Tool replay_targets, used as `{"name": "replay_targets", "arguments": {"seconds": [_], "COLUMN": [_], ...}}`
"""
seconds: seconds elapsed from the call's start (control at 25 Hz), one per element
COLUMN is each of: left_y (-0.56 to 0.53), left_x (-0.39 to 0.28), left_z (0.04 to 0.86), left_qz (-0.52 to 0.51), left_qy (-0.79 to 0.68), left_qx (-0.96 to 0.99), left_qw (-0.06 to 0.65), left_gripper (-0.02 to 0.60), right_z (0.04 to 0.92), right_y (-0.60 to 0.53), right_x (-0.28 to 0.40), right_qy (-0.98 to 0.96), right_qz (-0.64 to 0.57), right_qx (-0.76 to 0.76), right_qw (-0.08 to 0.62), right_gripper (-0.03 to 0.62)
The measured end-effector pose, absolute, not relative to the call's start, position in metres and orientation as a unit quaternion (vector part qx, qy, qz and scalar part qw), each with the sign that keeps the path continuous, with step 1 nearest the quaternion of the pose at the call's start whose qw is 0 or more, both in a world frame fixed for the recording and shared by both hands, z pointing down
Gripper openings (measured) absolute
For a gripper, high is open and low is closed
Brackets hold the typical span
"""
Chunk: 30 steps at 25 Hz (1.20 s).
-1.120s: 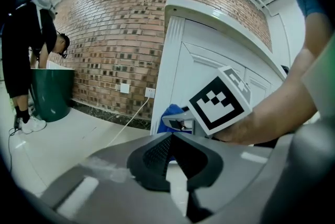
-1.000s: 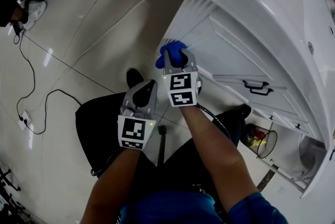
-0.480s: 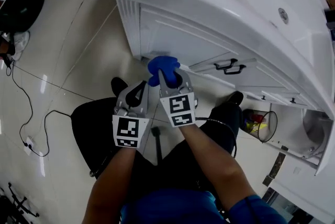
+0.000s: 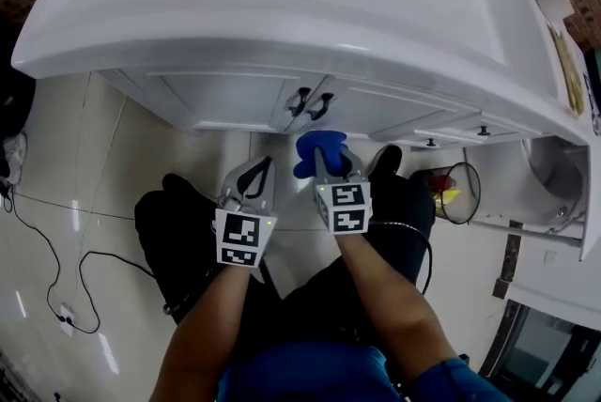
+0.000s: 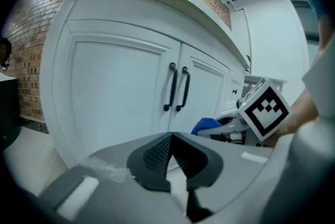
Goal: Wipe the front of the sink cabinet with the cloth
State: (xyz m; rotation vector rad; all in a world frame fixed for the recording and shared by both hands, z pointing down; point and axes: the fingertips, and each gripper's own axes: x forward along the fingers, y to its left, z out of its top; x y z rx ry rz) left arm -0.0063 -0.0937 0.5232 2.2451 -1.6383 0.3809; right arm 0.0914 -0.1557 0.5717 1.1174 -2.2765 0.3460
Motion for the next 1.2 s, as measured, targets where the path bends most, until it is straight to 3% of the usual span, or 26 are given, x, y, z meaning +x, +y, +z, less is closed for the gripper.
{"name": "replay_targets", "arguments": {"seconds": [0.32,0.56,0.88,1.2], "left_y": [-0.123,-0.124,-0.127,-0.126], "left_x": [0.100,0.127,0.113,0.107], "left_z": [0.542,0.561,0.568,0.563], "left_qz": [0.157,0.189,0.201,0.186], "left_qy": [-0.507,-0.489,-0.497,-0.504], "left_qx": [0.831,0.838,0.830,0.829], "left_qw": [0.165,0.153,0.152,0.157], "left_gripper": [0.002,0.002,0.002,0.002], "right_z": [0.599,0.633,0.658,0.647], "right_y": [-0.195,-0.220,-0.246,-0.235], "right_x": [0.225,0.278,0.283,0.235], "right_qy": [-0.787,-0.751,-0.739,-0.777], "right_qz": [0.159,0.185,0.201,0.187], "right_qx": [0.505,0.532,0.542,0.498], "right_qw": [0.319,0.345,0.346,0.336], "right_gripper": [0.072,0.072,0.071,0.071]}}
